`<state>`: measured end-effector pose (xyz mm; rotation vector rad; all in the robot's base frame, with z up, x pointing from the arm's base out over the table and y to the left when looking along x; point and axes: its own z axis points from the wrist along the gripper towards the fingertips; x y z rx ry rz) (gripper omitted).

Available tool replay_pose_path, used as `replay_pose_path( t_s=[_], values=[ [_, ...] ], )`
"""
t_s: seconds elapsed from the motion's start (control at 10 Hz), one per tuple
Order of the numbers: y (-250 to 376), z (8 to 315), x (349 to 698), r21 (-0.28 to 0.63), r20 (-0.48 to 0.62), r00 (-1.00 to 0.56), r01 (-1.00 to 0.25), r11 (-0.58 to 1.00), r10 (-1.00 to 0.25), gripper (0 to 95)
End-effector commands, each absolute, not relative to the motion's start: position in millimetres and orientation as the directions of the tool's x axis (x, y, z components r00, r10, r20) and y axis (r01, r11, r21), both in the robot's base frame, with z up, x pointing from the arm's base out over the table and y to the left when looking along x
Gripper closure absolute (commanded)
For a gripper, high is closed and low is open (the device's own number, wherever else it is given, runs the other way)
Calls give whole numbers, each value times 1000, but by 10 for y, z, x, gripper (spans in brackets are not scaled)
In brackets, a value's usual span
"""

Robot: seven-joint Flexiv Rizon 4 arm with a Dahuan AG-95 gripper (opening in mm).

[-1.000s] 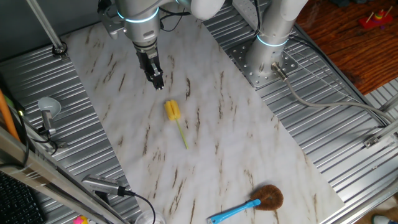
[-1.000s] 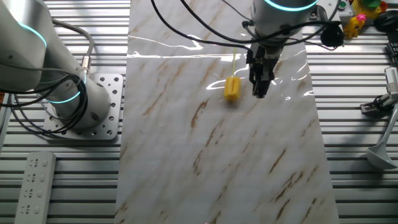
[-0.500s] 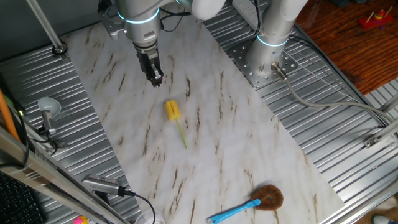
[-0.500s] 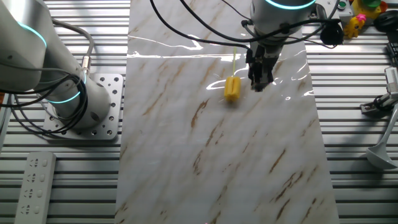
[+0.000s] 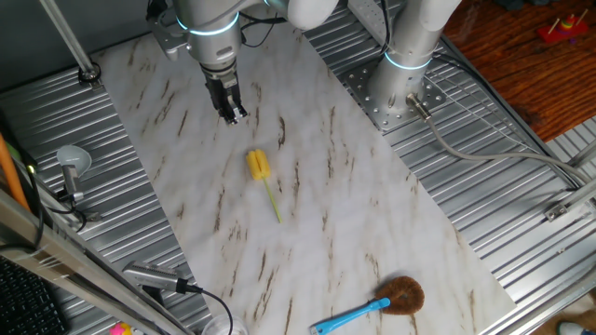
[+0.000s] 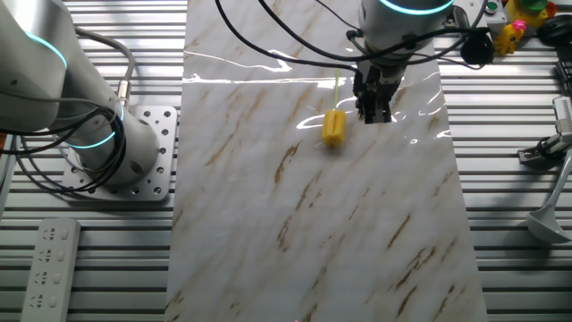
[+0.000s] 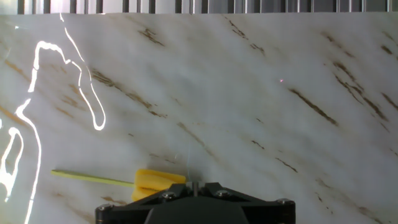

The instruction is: Scrub the table with a brush

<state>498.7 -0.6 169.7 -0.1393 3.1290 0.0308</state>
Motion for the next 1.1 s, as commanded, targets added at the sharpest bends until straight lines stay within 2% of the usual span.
replay_pose_path(
  t_s=[0.1, 0.4, 0.6, 0.8, 1.1],
  values=[
    [-2, 1693, 4980, 16, -13, -995, -94, 995, -94, 950],
    [-25, 1701, 4949, 18, 0, -983, -184, 983, -184, 950],
    [-33, 1670, 4958, 18, 2, -914, -405, 914, -405, 950],
    [97, 1566, 5099, 18, 2, -820, -572, 820, -572, 950],
    [217, 1475, 5335, 0, -7, -659, -752, 659, -752, 950]
  ],
)
